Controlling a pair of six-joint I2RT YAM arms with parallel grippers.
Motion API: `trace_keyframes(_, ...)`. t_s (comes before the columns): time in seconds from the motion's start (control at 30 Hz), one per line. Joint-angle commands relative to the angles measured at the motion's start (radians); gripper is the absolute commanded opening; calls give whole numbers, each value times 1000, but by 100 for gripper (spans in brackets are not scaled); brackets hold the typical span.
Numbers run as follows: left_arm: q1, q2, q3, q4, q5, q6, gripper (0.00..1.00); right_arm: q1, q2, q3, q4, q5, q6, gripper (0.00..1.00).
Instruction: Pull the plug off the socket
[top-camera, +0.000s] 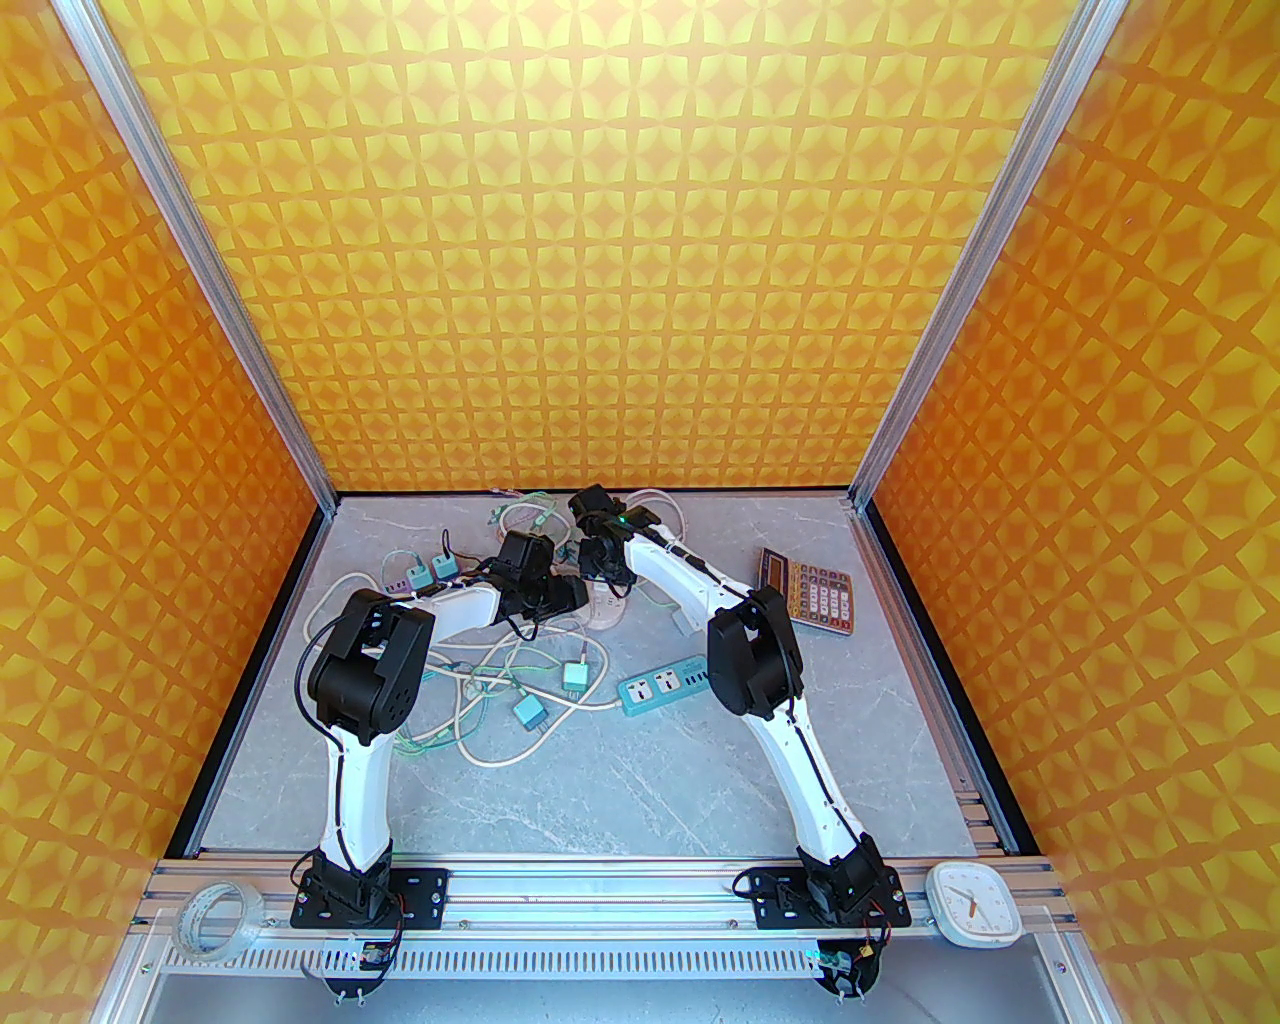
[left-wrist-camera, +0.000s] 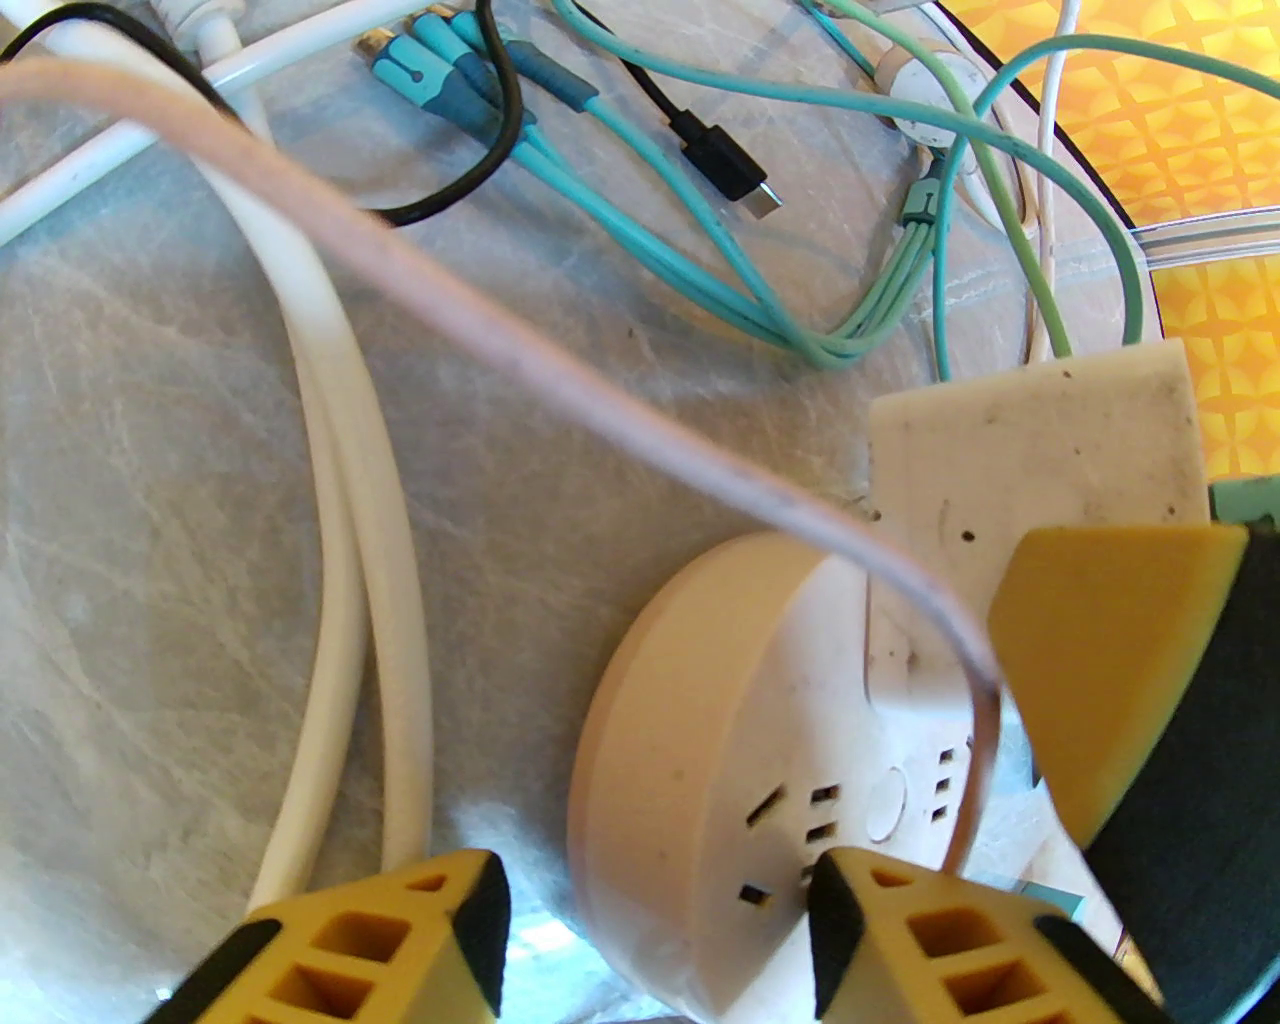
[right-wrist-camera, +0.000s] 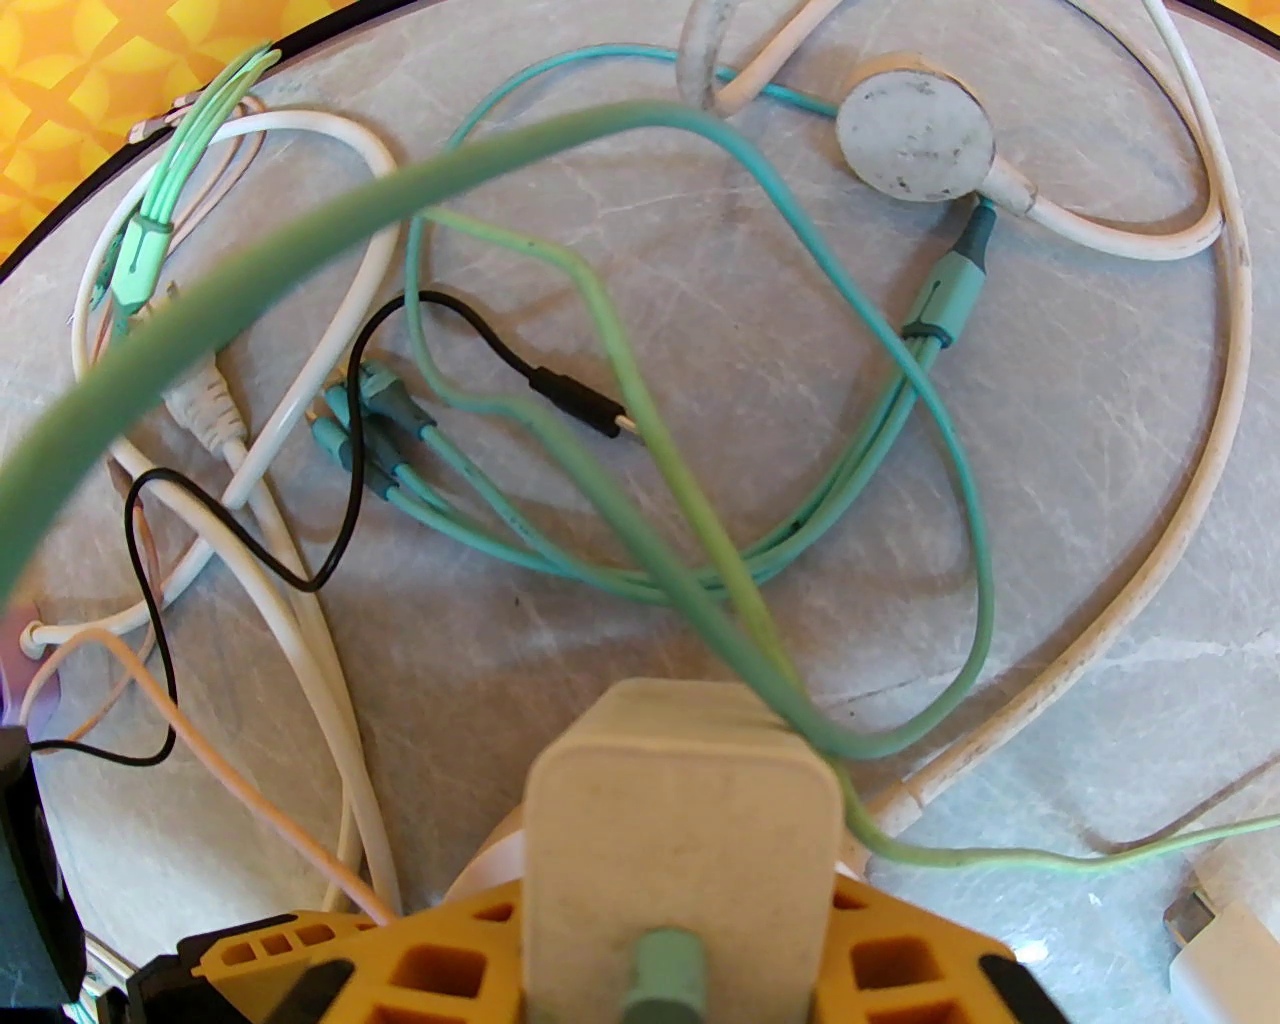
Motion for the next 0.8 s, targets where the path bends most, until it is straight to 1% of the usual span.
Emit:
trace_keyframes(0.0, -15, 66, -19, -34, -13, 2, 46, 14, -33, -32, -4, -47, -11, 29)
trace_keyframes(0.1, -28, 75, -36, -43, -38, -13, 44, 20, -32, -45, 0, -37, -13, 28)
trace_keyframes(0.23, -50, 98, -49, -67, -94, -29, 36, 29, -22, -42, 5, -52, 3, 28)
trace_keyframes(0.33, -68, 117, -60, -60, -108, -42, 35, 39, -6, -6, -2, -73, 12, 24)
trace_keyframes(0.37, -75, 121, -61, -58, -115, -38, 33, 45, 2, 13, -10, -77, 13, 22)
trace_keyframes(0.4, -81, 115, -63, -60, -131, -39, 32, 47, 10, 32, -18, -81, 14, 21)
trace_keyframes(0.47, -91, 112, -58, -73, -153, -36, 31, 50, 25, 72, -35, -95, 16, 18)
trace_keyframes(0.53, -93, 118, -41, -99, -159, -32, 30, 49, 35, 92, -51, -100, 11, 17)
trace_keyframes(0.7, -97, 118, -31, -125, -161, -20, 29, 48, 8, 67, -82, -13, -24, 17)
trace_keyframes(0.77, -107, 120, -25, -126, -145, -18, 29, 46, -22, 22, -64, -7, -26, 16)
